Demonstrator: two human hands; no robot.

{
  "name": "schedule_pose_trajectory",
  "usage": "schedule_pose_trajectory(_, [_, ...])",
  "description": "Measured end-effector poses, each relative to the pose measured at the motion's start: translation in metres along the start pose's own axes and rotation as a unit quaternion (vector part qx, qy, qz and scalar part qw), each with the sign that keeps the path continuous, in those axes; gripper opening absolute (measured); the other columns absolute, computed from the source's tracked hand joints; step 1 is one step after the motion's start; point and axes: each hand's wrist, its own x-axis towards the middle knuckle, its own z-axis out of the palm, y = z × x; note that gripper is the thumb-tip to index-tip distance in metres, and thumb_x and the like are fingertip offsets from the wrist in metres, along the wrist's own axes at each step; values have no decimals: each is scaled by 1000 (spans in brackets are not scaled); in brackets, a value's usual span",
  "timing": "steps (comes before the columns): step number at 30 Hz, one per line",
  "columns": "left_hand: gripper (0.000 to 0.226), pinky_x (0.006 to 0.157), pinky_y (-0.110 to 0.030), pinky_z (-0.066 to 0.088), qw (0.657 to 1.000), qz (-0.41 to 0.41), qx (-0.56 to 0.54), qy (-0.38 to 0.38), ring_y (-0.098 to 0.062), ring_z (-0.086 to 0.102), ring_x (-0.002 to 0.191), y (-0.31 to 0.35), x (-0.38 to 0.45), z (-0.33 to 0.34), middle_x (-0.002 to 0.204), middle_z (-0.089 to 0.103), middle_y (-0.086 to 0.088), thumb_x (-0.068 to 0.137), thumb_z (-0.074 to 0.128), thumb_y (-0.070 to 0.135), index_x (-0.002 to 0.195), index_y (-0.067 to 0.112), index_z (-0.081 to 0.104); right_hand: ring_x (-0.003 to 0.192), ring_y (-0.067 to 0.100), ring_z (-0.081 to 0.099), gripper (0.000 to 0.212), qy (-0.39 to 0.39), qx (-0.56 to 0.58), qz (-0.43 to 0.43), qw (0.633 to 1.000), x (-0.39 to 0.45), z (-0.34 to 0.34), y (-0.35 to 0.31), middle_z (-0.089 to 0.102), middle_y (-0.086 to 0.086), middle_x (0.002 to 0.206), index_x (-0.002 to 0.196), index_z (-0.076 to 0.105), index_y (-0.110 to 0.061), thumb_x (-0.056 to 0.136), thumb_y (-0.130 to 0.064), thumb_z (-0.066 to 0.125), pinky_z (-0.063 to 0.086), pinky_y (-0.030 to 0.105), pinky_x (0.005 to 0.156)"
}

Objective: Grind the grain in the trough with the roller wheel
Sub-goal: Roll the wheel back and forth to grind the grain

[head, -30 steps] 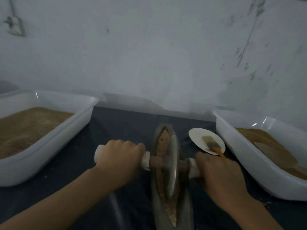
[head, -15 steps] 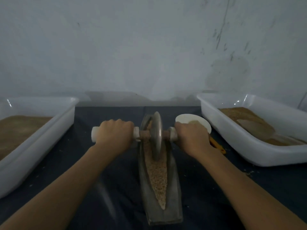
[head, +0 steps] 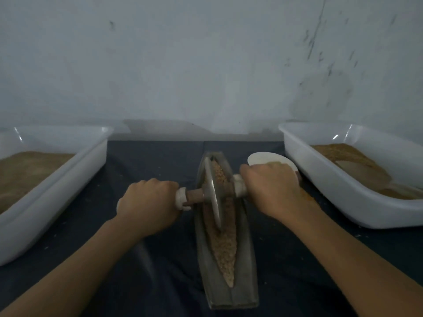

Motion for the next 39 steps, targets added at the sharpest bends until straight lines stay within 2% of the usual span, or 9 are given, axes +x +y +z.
schedule_pose_trajectory(7, [21, 61, -30, 37, 999, 0, 16, -31, -19, 51, 67, 9, 14, -19, 74, 52, 9, 82, 54, 46, 75, 30, 42, 77, 24, 62, 21, -52, 46, 24, 997, -1, -5, 3, 64, 1, 87, 96, 51, -21, 84, -30, 65, 35, 32, 56])
schedule_pose_trajectory(11, [41, 46, -25, 29, 990, 108, 44, 76, -14, 39, 42, 5, -35, -30, 52, 41, 11, 64, 71, 41, 64, 31, 31, 37, 15, 43, 52, 49, 74, -12, 996, -63, -29, -2, 47, -5, 50, 66, 45, -24, 39, -22, 90, 24, 23, 36])
schedule_pose_trajectory(13, [50, 43, -21, 21, 983, 138, 49, 110, -15, 31, 34, 4, -42, -37, 45, 36, 9, 51, 79, 35, 63, 29, 31, 34, 12, 29, 63, 40, 87, -8, 995, -76, -29, -1, 38, -9, 46, 63, 36, -26, 32, -22, 91, 19, 19, 34])
schedule_pose_trajectory(16, [38, 47, -25, 16, 985, 101, 114, 78, -16, 30, 45, 13, -21, -36, 53, 29, 9, 67, 69, 42, 69, 30, 33, 42, 12, 36, 55, -18, 79, 9, 997, -55, -13, 3, 41, -9, 53, 69, 35, -28, 51, -36, 87, 15, 20, 40])
schedule_pose_trajectory(19, [21, 54, -30, 27, 993, 36, 106, 47, -17, 38, 57, 14, 18, -24, 62, 33, 10, 83, 55, 42, 77, 29, 39, 68, 18, 56, 23, -44, 88, 59, 993, -15, 19, 9, 61, -4, 78, 87, 48, -27, 82, -43, 64, 33, 29, 51])
schedule_pose_trajectory(25, [23, 60, -31, 33, 995, 27, 92, 24, -17, 41, 62, 16, 32, -27, 69, 39, 9, 85, 55, 40, 77, 30, 36, 75, 20, 59, 19, -60, 108, 70, 990, 3, 25, 12, 63, -2, 85, 94, 52, -23, 86, -39, 58, 47, 34, 61])
schedule_pose_trajectory(29, [37, 51, -28, 25, 994, 41, 94, 35, -10, 34, 51, 14, -14, -32, 59, 35, 12, 79, 57, 45, 67, 32, 24, 50, 12, 53, 45, -12, 86, 15, 996, -50, -4, 5, 55, -6, 59, 71, 39, -30, 58, -33, 82, 31, 24, 40])
schedule_pose_trajectory(32, [55, 46, -23, 13, 990, 98, 81, 63, -11, 31, 38, 10, -35, -37, 49, 27, 13, 54, 76, 43, 62, 32, 23, 35, 12, 44, 57, 23, 87, -10, 996, -67, -17, 2, 47, -6, 48, 63, 44, -25, 29, -23, 89, 34, 29, 30])
schedule_pose_trajectory(39, [25, 58, -29, 32, 996, 2, 73, 42, -18, 53, 65, 10, 19, -13, 67, 44, 10, 85, 52, 46, 77, 29, 36, 71, 19, 60, 24, -27, 57, 37, 997, -4, 12, 6, 64, -2, 84, 94, 52, -22, 81, -33, 69, 40, 31, 54])
